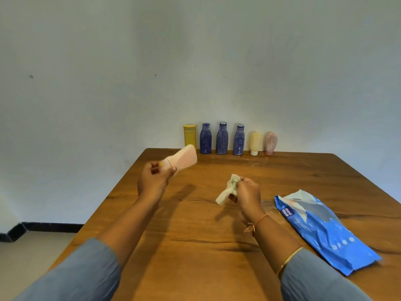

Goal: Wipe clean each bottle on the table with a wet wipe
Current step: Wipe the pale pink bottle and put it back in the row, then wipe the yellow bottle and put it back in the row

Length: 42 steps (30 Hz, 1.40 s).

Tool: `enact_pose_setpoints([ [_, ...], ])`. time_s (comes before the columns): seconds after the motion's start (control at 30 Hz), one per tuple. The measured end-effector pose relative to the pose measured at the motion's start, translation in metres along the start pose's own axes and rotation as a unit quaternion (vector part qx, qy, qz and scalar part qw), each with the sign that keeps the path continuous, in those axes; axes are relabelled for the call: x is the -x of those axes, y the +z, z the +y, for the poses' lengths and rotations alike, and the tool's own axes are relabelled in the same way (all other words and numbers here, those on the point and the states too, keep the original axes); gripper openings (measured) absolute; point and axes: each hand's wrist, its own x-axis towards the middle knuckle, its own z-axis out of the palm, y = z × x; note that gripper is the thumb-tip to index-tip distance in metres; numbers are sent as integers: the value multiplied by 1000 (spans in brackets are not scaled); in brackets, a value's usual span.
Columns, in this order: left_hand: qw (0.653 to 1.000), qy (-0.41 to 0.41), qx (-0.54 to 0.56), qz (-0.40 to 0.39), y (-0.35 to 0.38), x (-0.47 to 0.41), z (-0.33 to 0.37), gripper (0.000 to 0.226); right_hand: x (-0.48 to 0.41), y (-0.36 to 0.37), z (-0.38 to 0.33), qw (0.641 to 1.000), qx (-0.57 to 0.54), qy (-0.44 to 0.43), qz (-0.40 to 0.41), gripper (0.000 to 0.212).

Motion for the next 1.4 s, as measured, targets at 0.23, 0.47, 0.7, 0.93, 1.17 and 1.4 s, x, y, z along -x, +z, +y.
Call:
enact_pose_setpoints([
  [0.23,984,150,-90,27,20,-88,16,50,-70,17,10,996,-5,70,46,24],
  [0.47,948,255,-193,-15,47,-192,6,26,-134,29,15,995,7,85,50,22],
  [0.7,908,288,-293,-78,67,-262,-8,24,-173,43,33,995,92,44,16,19],
  [0.93,897,261,-333,-124,84,-303,-15,29,-178,33,49,995,95,-6,-23,19],
  [1.17,886,243,-364,-156,96,-313,-25,34,-179,33,51,993,105,-43,-27,20],
  [1.4,888,245,-358,-154,95,-317,-29,35,-176,32,52,993,101,-53,-31,19],
])
